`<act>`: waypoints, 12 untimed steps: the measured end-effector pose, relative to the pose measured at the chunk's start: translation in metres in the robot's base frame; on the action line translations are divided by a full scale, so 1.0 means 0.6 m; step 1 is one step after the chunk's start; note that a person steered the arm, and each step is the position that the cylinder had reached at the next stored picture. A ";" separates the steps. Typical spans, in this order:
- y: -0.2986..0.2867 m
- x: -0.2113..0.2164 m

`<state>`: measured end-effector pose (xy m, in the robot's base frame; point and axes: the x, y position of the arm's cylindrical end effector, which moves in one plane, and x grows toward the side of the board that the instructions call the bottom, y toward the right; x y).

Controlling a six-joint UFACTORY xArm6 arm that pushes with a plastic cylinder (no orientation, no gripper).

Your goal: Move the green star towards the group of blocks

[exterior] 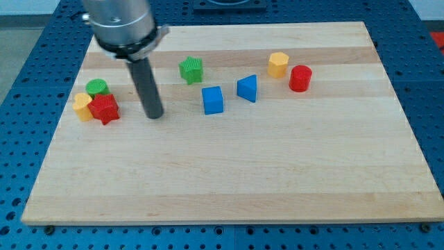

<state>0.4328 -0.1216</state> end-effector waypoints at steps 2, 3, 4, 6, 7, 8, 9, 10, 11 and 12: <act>0.014 -0.135; 0.015 -0.198; 0.056 -0.243; 0.141 -0.233; 0.092 -0.217; 0.010 -0.217; -0.067 -0.211; -0.109 -0.203; -0.044 -0.257; 0.076 -0.286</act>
<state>0.2615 -0.0759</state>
